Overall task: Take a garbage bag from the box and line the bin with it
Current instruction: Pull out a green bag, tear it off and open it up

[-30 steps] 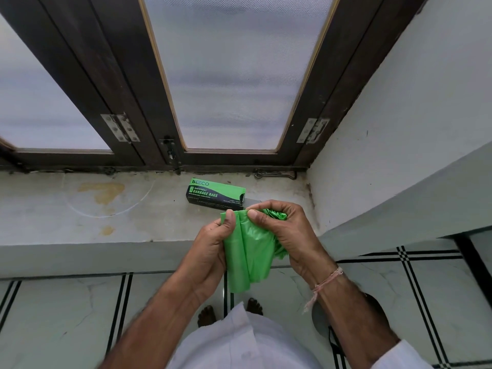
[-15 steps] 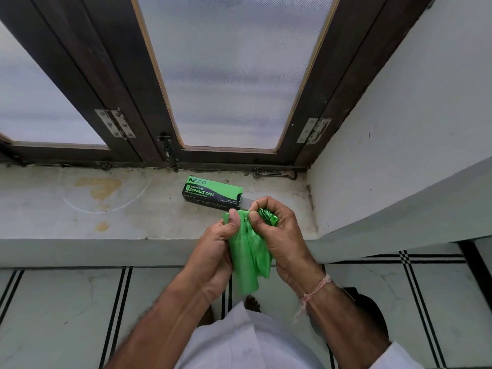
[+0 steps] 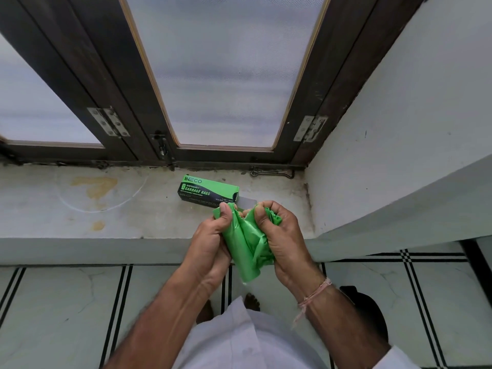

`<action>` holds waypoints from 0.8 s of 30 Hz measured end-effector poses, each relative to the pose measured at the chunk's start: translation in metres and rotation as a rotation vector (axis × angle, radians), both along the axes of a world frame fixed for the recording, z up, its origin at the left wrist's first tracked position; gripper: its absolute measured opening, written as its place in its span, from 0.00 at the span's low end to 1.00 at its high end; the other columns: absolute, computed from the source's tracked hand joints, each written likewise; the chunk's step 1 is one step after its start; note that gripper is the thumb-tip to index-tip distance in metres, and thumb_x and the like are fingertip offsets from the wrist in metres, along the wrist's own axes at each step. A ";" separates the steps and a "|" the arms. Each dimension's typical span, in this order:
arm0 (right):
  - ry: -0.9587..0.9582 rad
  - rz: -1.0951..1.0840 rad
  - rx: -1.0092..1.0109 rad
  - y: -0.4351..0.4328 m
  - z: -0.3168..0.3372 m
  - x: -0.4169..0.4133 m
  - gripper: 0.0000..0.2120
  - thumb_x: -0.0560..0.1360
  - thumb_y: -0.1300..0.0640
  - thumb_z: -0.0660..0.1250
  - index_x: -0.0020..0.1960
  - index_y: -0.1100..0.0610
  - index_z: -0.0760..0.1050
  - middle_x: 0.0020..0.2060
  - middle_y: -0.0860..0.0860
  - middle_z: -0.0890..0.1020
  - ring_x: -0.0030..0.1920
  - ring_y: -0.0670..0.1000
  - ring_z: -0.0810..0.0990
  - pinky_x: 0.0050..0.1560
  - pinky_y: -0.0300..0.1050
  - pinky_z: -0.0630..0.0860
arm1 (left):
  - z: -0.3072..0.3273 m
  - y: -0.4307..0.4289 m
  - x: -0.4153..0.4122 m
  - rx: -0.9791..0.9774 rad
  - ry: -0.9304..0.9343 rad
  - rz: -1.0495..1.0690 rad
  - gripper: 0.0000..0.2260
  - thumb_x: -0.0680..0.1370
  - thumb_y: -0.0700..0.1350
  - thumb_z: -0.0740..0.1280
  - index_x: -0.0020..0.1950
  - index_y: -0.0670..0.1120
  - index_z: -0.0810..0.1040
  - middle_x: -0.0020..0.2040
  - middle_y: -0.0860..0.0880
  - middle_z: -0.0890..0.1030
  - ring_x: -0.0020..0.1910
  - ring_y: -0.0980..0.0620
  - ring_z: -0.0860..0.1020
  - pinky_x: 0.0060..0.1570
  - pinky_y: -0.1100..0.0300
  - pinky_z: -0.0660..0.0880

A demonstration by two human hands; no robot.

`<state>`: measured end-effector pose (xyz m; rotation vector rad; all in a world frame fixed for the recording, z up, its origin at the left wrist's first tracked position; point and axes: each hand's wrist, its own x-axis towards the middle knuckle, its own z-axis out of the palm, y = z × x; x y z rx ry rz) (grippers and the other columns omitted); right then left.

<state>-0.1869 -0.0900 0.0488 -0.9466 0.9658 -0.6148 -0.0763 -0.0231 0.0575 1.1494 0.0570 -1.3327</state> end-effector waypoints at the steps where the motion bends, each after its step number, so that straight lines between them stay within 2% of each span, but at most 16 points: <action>1: 0.032 0.042 -0.024 -0.001 0.003 -0.002 0.14 0.77 0.50 0.71 0.52 0.61 0.79 0.44 0.55 0.88 0.43 0.53 0.86 0.44 0.49 0.84 | 0.001 0.000 0.000 -0.001 -0.027 0.011 0.19 0.80 0.52 0.66 0.56 0.36 0.79 0.47 0.41 0.85 0.44 0.46 0.85 0.47 0.48 0.85; 3: 0.080 0.113 -0.068 -0.004 0.009 -0.005 0.16 0.73 0.49 0.75 0.54 0.60 0.82 0.45 0.56 0.88 0.43 0.54 0.87 0.40 0.46 0.83 | 0.002 -0.001 0.001 -0.006 -0.063 0.021 0.26 0.78 0.52 0.67 0.64 0.32 0.75 0.55 0.36 0.84 0.52 0.40 0.85 0.55 0.45 0.83; 5: 0.079 0.145 -0.080 -0.006 0.013 -0.007 0.10 0.73 0.57 0.77 0.52 0.60 0.83 0.44 0.56 0.89 0.43 0.54 0.88 0.39 0.44 0.83 | 0.002 -0.001 0.002 -0.011 -0.086 0.012 0.27 0.78 0.52 0.67 0.67 0.31 0.74 0.60 0.32 0.83 0.58 0.36 0.83 0.59 0.43 0.81; 7: 0.073 0.134 -0.085 -0.007 0.013 -0.009 0.06 0.73 0.61 0.77 0.49 0.62 0.84 0.42 0.56 0.89 0.42 0.53 0.88 0.39 0.44 0.83 | 0.002 0.000 0.003 -0.024 -0.098 0.017 0.26 0.79 0.52 0.67 0.66 0.32 0.74 0.55 0.35 0.85 0.54 0.41 0.85 0.57 0.45 0.83; 9: 0.085 0.135 -0.096 -0.009 0.011 -0.011 0.04 0.74 0.62 0.76 0.46 0.62 0.84 0.39 0.56 0.88 0.40 0.52 0.87 0.39 0.43 0.82 | 0.001 0.000 0.003 -0.041 -0.111 0.033 0.23 0.78 0.52 0.67 0.64 0.34 0.76 0.46 0.42 0.86 0.45 0.48 0.85 0.51 0.50 0.84; 11: 0.095 0.147 -0.115 -0.009 0.011 -0.010 0.02 0.75 0.62 0.75 0.43 0.60 0.84 0.36 0.53 0.87 0.37 0.50 0.86 0.38 0.42 0.81 | -0.001 0.001 0.001 -0.052 -0.095 0.041 0.21 0.77 0.52 0.67 0.59 0.36 0.77 0.43 0.45 0.84 0.42 0.50 0.84 0.47 0.53 0.85; 14: 0.075 0.094 -0.063 -0.007 0.008 -0.006 0.07 0.78 0.61 0.72 0.41 0.59 0.81 0.34 0.52 0.86 0.35 0.47 0.84 0.36 0.41 0.80 | -0.002 0.000 -0.001 -0.074 -0.011 0.106 0.13 0.78 0.51 0.67 0.50 0.41 0.78 0.41 0.46 0.81 0.41 0.51 0.81 0.47 0.55 0.84; 16: 0.024 0.046 0.016 -0.004 0.004 -0.005 0.09 0.78 0.57 0.71 0.40 0.60 0.78 0.35 0.54 0.85 0.35 0.49 0.84 0.37 0.43 0.80 | -0.003 -0.001 0.002 -0.096 0.069 0.170 0.11 0.81 0.50 0.66 0.47 0.42 0.77 0.40 0.47 0.79 0.41 0.51 0.79 0.46 0.57 0.83; 18: -0.014 0.017 0.086 -0.002 0.005 -0.005 0.10 0.79 0.55 0.69 0.42 0.61 0.78 0.34 0.53 0.86 0.35 0.50 0.85 0.37 0.44 0.81 | -0.004 -0.002 0.003 -0.108 0.101 0.198 0.11 0.82 0.49 0.64 0.47 0.42 0.77 0.40 0.47 0.78 0.40 0.52 0.78 0.43 0.59 0.83; 21: -0.089 -0.008 0.164 -0.001 0.008 -0.006 0.12 0.83 0.58 0.64 0.46 0.65 0.77 0.34 0.53 0.87 0.34 0.50 0.87 0.34 0.43 0.82 | -0.004 -0.003 0.005 -0.109 0.096 0.226 0.10 0.82 0.49 0.64 0.48 0.43 0.77 0.40 0.47 0.78 0.38 0.53 0.78 0.42 0.60 0.82; 24: -0.097 -0.058 0.190 -0.001 0.008 -0.006 0.12 0.82 0.58 0.65 0.43 0.64 0.77 0.32 0.54 0.86 0.32 0.50 0.86 0.33 0.43 0.82 | -0.005 -0.004 0.006 -0.126 0.099 0.231 0.10 0.83 0.49 0.64 0.49 0.43 0.77 0.40 0.47 0.79 0.37 0.53 0.78 0.42 0.61 0.82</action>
